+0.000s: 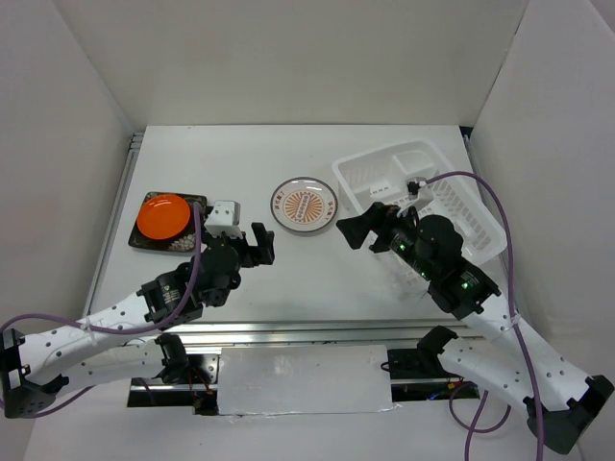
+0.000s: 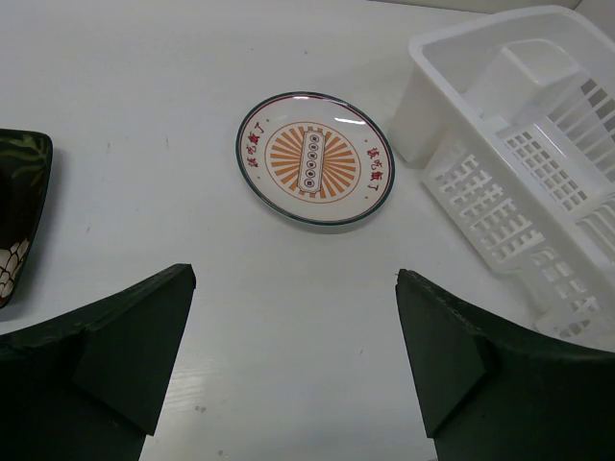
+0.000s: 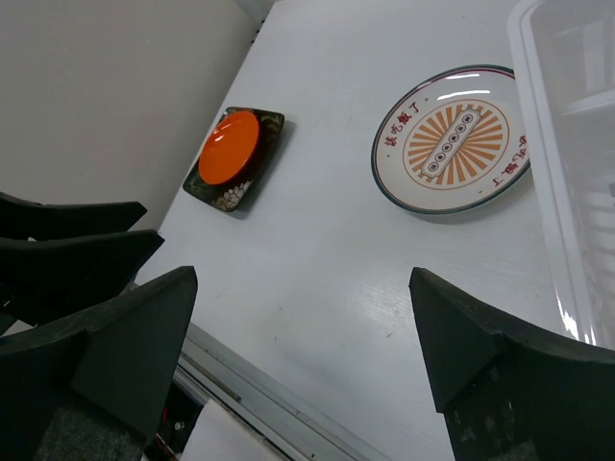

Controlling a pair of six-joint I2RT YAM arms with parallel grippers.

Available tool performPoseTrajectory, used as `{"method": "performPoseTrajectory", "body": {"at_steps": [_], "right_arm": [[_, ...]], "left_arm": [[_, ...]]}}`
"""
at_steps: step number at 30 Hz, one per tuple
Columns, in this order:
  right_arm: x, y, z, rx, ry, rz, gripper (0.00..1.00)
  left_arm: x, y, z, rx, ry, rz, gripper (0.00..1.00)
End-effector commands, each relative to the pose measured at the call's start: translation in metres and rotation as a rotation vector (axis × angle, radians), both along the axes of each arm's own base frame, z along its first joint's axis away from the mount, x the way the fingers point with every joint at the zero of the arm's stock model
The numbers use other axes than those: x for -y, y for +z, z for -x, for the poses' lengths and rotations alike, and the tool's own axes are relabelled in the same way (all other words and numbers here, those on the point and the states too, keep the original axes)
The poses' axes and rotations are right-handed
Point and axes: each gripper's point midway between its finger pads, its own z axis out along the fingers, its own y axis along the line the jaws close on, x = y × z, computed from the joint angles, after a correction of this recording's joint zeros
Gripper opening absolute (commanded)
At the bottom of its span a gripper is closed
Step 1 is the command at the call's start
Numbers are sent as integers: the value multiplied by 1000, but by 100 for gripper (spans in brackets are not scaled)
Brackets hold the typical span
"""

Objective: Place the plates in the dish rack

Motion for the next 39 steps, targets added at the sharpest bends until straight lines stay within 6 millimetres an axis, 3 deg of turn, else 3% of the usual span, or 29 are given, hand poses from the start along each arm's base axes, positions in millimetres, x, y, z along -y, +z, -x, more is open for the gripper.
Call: {"method": "performPoseTrajectory", "body": {"at_steps": [1,11,14,19,22,29,33,34,39], "right_arm": [[-1,21,-5,50,-16,-44,100],[28,18,-29,-34,-283,-180,100],[28,19,-30,-46,-294,-191,100],[4,14,-36,-83,-217,-211,100],[-11,-6,-48,-168,-215,-225,100],[-17,-49,-74,-341,-377,-345,100],[-16,-53,-89,-360,-540,-323,100],[-19,-63,-92,-389,-569,-311,100],[-35,-76,-99,-427,-615,-402,100]], "left_arm": [[1,23,-2,42,8,46,99],[-3,26,-1,49,16,69,99],[-5,26,-1,48,31,76,100],[-17,27,0,49,87,105,99],[-28,28,1,55,135,138,99],[-48,31,5,73,206,210,100],[-51,32,6,82,214,232,99],[-52,32,7,82,214,235,99],[-53,31,6,76,226,228,99]]}}
